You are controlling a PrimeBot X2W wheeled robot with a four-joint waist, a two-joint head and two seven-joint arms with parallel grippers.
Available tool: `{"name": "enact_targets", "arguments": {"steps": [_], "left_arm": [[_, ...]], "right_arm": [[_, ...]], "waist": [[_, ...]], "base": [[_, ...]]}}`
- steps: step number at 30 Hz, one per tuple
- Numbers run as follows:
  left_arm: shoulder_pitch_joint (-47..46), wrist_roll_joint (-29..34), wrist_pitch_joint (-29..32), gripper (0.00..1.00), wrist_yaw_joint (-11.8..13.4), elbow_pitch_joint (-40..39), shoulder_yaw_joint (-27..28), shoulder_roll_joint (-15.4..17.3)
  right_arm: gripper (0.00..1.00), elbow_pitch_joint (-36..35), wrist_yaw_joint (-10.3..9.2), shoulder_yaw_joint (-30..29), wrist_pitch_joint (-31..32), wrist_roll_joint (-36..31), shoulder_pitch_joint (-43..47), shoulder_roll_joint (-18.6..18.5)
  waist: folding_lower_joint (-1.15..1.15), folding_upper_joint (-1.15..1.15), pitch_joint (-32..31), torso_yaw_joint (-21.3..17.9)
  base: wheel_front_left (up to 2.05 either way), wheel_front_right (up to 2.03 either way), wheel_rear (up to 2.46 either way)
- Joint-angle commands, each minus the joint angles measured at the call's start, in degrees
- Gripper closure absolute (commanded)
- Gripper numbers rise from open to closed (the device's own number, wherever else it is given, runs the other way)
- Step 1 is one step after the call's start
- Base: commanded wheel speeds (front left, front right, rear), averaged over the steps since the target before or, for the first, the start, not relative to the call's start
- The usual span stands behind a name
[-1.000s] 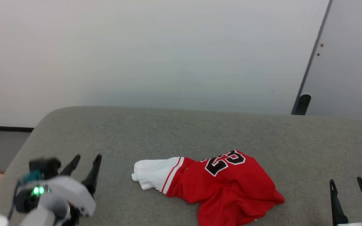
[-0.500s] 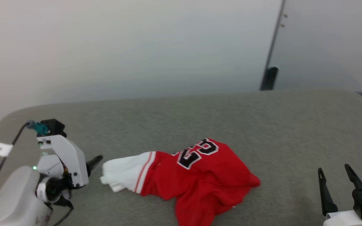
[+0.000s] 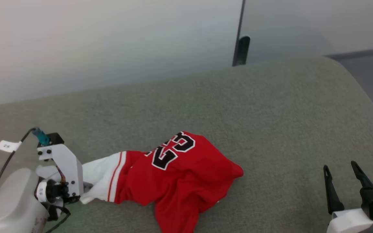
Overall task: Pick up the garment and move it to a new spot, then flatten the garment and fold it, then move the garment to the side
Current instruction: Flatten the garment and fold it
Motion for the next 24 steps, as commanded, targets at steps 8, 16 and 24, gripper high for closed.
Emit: {"name": "enact_targets", "arguments": {"steps": [8,16,24], "left_arm": [[-1.52,0.39,0.62,0.00,1.09,6.58,-0.86,-1.62],[-3.08,-0.99,0.88,1.00,-1.16,11.31,-1.03,-4.39],[-7.94,1.23,-1.63,1.00,-3.12,10.92,-2.16,-2.37]], "right_arm": [[0.00,-0.06,-0.02,-0.27,-0.31,-0.23,-1.94,0.74],[0.00,0.80,-0.02,-0.48,-0.59,-0.58,-3.00,1.10],[0.00,0.95,-0.02,-1.11,-0.40,-1.06,-1.59,1.19]], "waist": [[0.00,0.00,3.74,-1.62],[0.00,0.00,4.27,-0.39],[0.00,0.00,1.68,1.54]], "base": [[0.00,0.00,0.00],[0.00,0.00,0.00],[0.00,0.00,0.00]]}}
